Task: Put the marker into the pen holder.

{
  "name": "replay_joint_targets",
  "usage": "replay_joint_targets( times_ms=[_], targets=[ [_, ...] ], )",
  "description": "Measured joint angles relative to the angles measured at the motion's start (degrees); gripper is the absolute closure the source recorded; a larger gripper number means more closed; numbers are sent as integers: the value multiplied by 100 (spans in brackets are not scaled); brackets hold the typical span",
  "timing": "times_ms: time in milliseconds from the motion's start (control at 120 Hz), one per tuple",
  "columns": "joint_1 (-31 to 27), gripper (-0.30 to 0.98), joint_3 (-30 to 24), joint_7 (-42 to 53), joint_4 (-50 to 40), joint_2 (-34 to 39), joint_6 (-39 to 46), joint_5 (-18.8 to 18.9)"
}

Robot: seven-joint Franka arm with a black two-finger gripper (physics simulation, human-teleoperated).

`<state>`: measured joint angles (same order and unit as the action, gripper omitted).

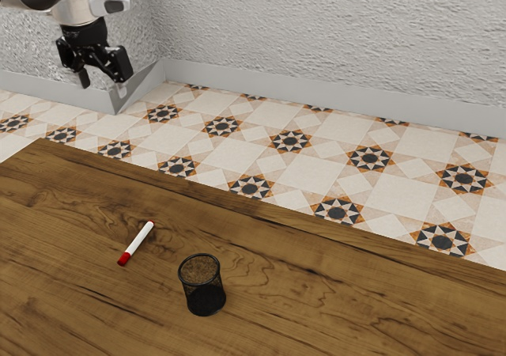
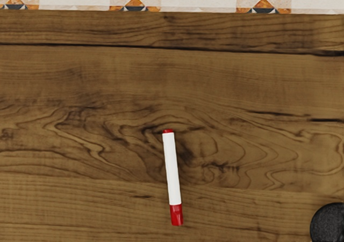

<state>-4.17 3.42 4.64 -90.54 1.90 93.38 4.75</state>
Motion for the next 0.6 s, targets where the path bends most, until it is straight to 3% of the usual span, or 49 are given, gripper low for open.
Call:
replay_joint_targets(
  times_ms=[333,467,600],
  targets=[
    [334,0,0,35,105,-2,3,-16],
    [44,0,-2,19,-16,-981,349,-7],
    [-612,0,11,8,-998,-1698,1353,-45]
  ],
)
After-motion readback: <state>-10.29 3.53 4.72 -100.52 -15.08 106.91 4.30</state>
